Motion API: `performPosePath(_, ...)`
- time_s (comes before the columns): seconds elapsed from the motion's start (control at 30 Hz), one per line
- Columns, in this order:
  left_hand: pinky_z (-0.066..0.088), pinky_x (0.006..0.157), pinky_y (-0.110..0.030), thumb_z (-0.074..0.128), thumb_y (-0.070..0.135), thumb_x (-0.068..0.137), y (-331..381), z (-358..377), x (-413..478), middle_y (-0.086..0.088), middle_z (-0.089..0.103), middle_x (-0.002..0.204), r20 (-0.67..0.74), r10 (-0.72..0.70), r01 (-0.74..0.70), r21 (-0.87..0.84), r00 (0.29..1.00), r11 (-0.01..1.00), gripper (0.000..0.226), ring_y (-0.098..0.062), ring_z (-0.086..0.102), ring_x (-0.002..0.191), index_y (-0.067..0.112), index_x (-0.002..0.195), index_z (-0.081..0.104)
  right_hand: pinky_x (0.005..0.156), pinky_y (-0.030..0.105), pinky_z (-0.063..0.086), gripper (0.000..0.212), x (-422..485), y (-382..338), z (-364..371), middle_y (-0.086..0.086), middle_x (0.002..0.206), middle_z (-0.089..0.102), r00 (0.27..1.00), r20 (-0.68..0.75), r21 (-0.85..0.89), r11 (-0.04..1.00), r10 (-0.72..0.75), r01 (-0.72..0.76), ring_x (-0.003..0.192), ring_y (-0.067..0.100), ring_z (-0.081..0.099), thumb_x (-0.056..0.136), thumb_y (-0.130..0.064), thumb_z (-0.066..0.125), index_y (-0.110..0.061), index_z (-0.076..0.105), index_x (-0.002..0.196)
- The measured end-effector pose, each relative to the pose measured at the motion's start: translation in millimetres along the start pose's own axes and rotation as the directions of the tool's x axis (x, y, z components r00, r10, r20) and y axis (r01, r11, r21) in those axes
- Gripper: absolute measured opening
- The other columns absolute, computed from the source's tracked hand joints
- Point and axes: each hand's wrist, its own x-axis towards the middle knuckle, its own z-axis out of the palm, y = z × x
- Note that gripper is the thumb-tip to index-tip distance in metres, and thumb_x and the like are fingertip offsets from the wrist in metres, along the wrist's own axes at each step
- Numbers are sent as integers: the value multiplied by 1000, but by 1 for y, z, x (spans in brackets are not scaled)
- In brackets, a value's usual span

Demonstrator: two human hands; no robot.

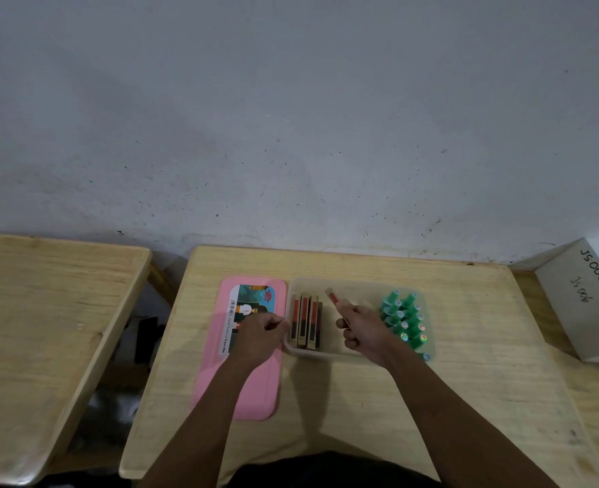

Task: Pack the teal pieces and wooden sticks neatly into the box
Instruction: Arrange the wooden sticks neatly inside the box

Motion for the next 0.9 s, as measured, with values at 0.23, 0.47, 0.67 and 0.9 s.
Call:
performPosePath(0.23, 58, 76, -34, 59, 19, 92, 1, 0, -1, 0, 69, 79, 0, 22, -22, -2, 1000, 1000, 10, -13, 66, 69, 17, 88, 68, 55, 27, 49, 47, 14, 7, 10, 5, 79, 61, 991, -134, -151, 988, 13, -34, 70, 16, 57, 95, -30, 57, -11, 49, 137)
performPosePath(0.47, 57, 78, -33, 60, 20, 91, -3, 0, 2, -3, 70, 86, -7, 6, -6, 2, 1000, 1000, 13, -18, 67, 81, 13, 96, 70, 75, 38, 56, 37, 24, 10, 41, 7, 77, 68, 969, -212, -640, 767, -126, -40, 74, 21, 65, 94, -39, 51, -10, 66, 77)
performPosePath(0.67, 57, 81, -35, 60, 20, 91, -4, 1, 3, -2, 70, 87, -4, 1, -1, 6, 1000, 1000, 13, -18, 67, 83, 13, 95, 70, 72, 27, 41, 47, 18, 11, 37, 6, 97, 69, 935, -158, -912, 411, -319, -14, 94, 20, 64, 95, -49, 43, -14, 74, 97)
performPosePath(0.9, 58, 81, -39, 61, 21, 91, -5, 2, 4, -5, 71, 85, -11, 13, -13, 3, 1000, 1000, 12, -21, 69, 80, 13, 92, 70, 68, 28, 44, 29, 6, 1, 23, 3, 89, 69, 897, -122, -894, 440, -425, 87, 76, 18, 61, 94, -26, 45, -17, 69, 82)
